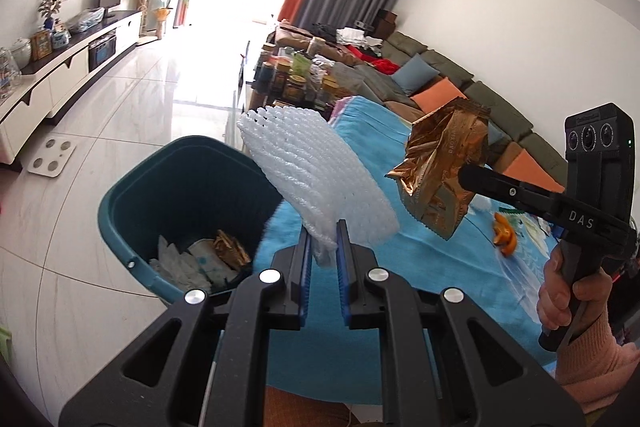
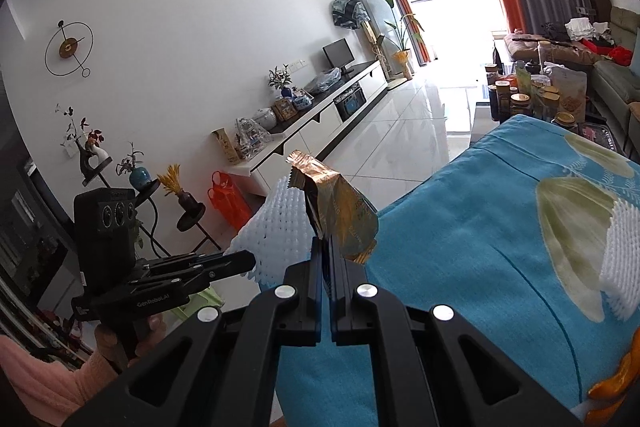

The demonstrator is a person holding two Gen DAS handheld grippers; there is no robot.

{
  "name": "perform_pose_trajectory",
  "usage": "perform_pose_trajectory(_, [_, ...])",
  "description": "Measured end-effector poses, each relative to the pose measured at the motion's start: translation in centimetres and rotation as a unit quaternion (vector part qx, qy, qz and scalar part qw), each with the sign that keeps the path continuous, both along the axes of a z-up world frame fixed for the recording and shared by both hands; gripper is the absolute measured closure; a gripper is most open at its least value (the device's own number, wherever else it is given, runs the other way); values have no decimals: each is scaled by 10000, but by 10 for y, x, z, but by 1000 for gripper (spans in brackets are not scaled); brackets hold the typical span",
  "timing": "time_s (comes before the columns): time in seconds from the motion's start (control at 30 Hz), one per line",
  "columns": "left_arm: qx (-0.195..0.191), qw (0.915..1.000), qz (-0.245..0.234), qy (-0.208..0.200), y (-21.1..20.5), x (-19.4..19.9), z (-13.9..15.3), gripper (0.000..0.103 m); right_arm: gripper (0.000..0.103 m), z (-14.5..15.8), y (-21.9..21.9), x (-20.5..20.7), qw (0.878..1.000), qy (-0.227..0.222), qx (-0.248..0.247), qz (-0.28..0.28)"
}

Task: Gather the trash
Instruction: 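Carry the foam net and foil bag over to the teal bin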

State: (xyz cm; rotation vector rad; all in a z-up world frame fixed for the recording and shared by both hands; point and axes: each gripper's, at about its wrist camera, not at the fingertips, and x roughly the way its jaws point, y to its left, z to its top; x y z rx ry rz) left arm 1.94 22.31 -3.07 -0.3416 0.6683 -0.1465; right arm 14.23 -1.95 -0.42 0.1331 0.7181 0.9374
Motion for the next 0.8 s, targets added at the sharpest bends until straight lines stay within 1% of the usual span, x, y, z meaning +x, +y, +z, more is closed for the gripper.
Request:
perform_pose_trajectory(0.4, [6,9984,541,164,39,2,-9,91,101,4,52,22,9991,102,137,396])
perform_pose_trajectory(0.67, [0,9962,803,335,60,8,-18,91,101,-6,83,36,9982,238,141,540])
perform_pose_trajectory(0.8, [-23,9950,899,433,68,13,-24,91,101,-15,96,45,9977,366,109,553])
